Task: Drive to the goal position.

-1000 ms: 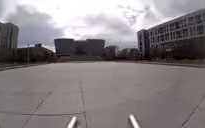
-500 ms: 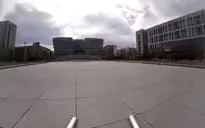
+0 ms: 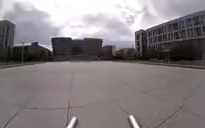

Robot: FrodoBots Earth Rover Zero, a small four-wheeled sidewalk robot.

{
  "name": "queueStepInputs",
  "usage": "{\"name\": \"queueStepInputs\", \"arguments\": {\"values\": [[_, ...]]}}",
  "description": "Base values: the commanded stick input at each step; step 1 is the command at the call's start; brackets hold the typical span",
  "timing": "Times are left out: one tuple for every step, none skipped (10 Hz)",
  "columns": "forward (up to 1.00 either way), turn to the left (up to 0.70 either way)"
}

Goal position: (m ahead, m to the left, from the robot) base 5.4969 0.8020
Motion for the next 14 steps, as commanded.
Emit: {"name": "queueStepInputs", "arguments": {"values": [[0.70,0.01],[0.70,0.01],[0.70,0.01],[0.70,0.01],[0.70,0.01],[0.70,0.01],[0.70,0.01],[0.70,0.01],[0.70,0.01],[0.70,0.01],[0.70,0.01],[0.70,0.01],[0.70,0.01],[0.70,0.01]]}}
